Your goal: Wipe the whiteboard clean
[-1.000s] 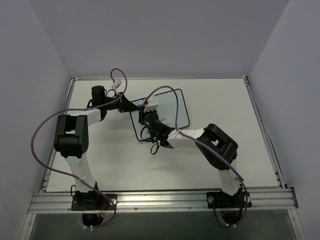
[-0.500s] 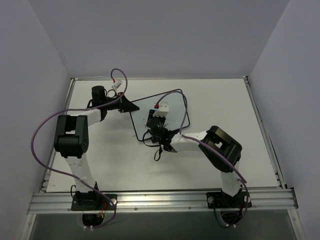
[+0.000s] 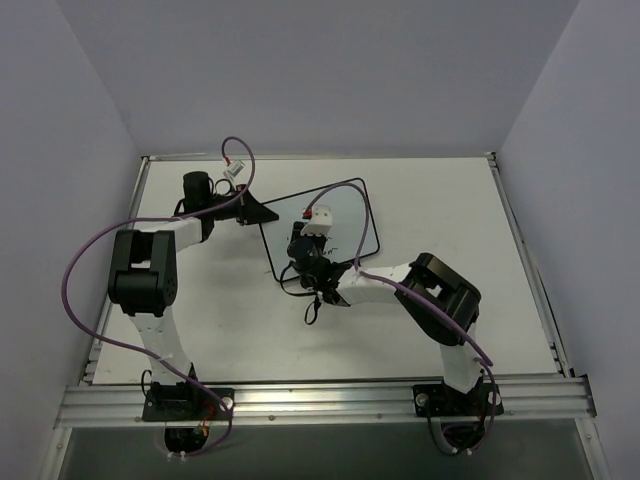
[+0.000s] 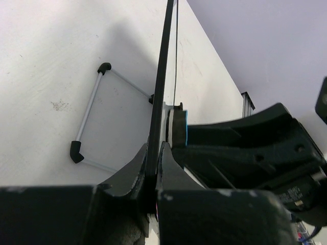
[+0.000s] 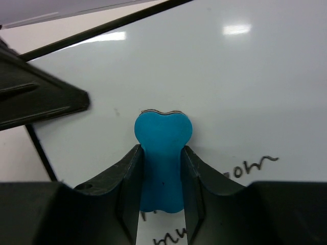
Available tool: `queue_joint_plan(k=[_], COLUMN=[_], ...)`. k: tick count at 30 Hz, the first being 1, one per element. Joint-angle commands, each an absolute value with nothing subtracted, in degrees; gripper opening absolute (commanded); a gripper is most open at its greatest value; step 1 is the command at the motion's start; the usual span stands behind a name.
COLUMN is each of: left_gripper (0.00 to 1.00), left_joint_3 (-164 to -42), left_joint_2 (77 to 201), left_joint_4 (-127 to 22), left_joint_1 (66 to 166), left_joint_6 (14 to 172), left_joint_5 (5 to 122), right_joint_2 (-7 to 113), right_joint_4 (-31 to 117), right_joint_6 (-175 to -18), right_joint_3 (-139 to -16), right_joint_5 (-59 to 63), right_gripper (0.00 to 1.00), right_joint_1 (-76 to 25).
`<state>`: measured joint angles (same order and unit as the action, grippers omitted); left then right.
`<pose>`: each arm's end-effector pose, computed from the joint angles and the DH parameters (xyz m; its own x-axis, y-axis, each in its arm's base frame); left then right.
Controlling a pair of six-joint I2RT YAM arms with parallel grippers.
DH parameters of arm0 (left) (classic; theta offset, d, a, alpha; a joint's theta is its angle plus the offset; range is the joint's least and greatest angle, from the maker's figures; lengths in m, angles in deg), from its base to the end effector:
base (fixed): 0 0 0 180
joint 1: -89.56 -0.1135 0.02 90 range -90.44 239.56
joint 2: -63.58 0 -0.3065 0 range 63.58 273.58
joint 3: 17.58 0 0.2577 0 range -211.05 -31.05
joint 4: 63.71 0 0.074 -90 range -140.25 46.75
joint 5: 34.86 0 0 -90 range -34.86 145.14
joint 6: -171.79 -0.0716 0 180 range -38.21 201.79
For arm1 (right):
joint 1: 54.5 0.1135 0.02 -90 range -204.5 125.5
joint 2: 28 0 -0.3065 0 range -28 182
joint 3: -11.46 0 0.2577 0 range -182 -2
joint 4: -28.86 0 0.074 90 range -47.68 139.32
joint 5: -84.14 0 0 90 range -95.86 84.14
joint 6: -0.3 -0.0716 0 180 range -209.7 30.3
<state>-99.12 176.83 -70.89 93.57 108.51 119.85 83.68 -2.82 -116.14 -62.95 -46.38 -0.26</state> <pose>0.4497 -0.0964 0.2162 -0.7523 -0.1398 -0.6438 0.5734 0.3423 -0.7443 0.3101 0.3511 0.2298 -0.1574 0.3607 -0.9193 -0.1886 0.9028 0.3865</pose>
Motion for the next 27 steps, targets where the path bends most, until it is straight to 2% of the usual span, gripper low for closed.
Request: queue_joint_plan(k=[1, 8, 14, 20, 27], left_gripper=[0.02, 0.02, 0.02, 0.02, 0.02], left_joint_3=[-98.11, -98.11, -98.19, -98.19, -98.11], left_joint_2=[178.18, 178.19, 178.27, 178.27, 178.18], left_joint_4=[-68.97, -68.97, -68.97, -68.97, -68.97], left_joint_1=[92.81, 92.81, 92.81, 92.81, 92.81], left_joint_6=[97.26, 97.26, 97.26, 97.26, 97.17], left_joint_5=[107.78, 107.87, 108.05, 107.87, 107.79], right_joint_2=[86.87, 89.42, 89.95, 88.19, 90.30], right_joint_4=[-1.63, 1.10, 2.94, 0.05, 2.24], right_joint_6=[-115.28, -115.63, -116.33, -115.72, -109.92], right_joint_3=[-68.79, -75.29, -73.99, -70.64, -79.06], right_joint_5=[-45.67, -50.50, -51.48, -45.16, -43.13], right_gripper=[0.00, 0.00, 0.00, 0.00, 0.00], right_joint_1=[2.19, 2.10, -0.79, -7.56, -6.60])
